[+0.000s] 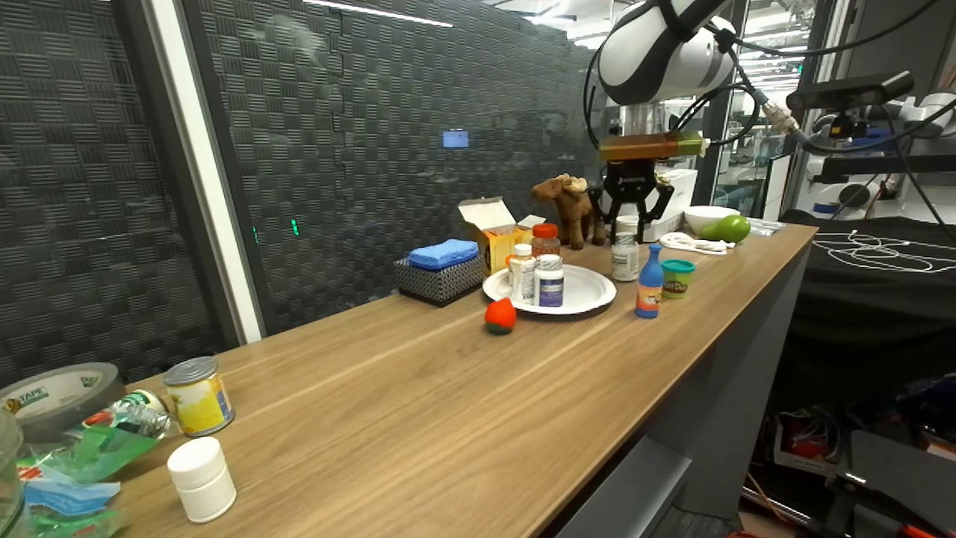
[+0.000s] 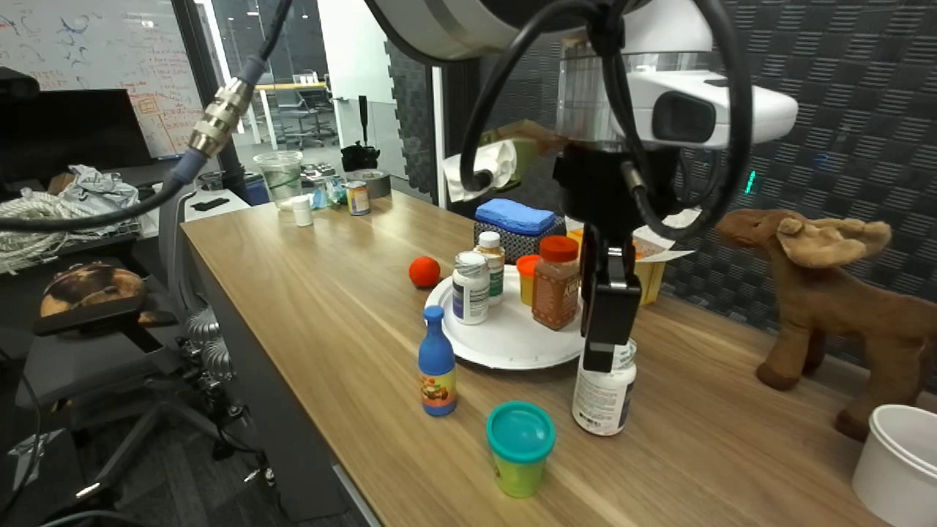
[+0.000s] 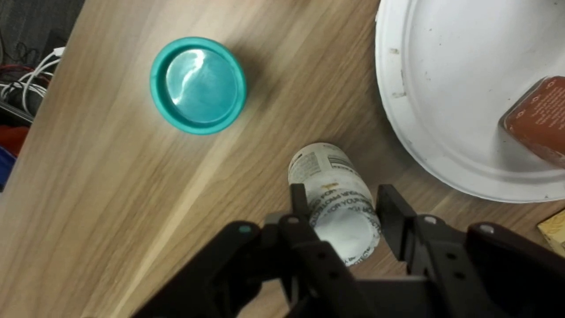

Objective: Put the bottles and orange plushie that are around the white plate on the white plate

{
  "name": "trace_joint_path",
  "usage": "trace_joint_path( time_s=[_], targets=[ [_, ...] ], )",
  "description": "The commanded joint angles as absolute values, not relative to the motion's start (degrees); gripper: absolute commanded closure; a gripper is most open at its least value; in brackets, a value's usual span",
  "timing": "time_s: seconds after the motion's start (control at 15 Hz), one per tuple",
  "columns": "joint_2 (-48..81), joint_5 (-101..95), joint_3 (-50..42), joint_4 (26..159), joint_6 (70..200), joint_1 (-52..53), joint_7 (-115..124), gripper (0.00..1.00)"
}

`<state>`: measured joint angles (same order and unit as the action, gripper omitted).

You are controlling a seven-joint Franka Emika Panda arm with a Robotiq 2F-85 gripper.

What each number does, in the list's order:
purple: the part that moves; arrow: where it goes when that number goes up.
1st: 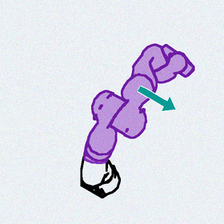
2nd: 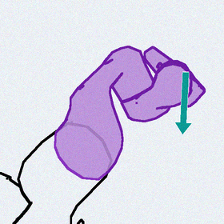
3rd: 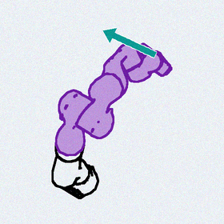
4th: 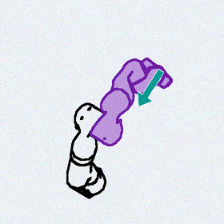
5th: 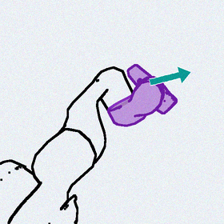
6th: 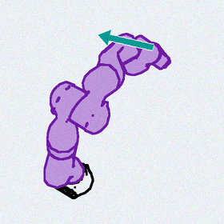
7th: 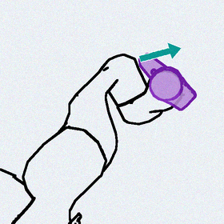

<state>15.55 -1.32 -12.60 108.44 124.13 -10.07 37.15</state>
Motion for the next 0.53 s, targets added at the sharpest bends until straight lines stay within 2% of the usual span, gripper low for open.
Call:
trace_joint_path(
  time_s=[0.0, 0.47],
  targets=[
    [13.8, -2.0, -13.2, 108.6, 124.4, -9.3, 37.1, 0.81],
    [2.9, -12.4, -11.1, 113.4, 125.6, -4.4, 42.5, 0.81]
  ],
)
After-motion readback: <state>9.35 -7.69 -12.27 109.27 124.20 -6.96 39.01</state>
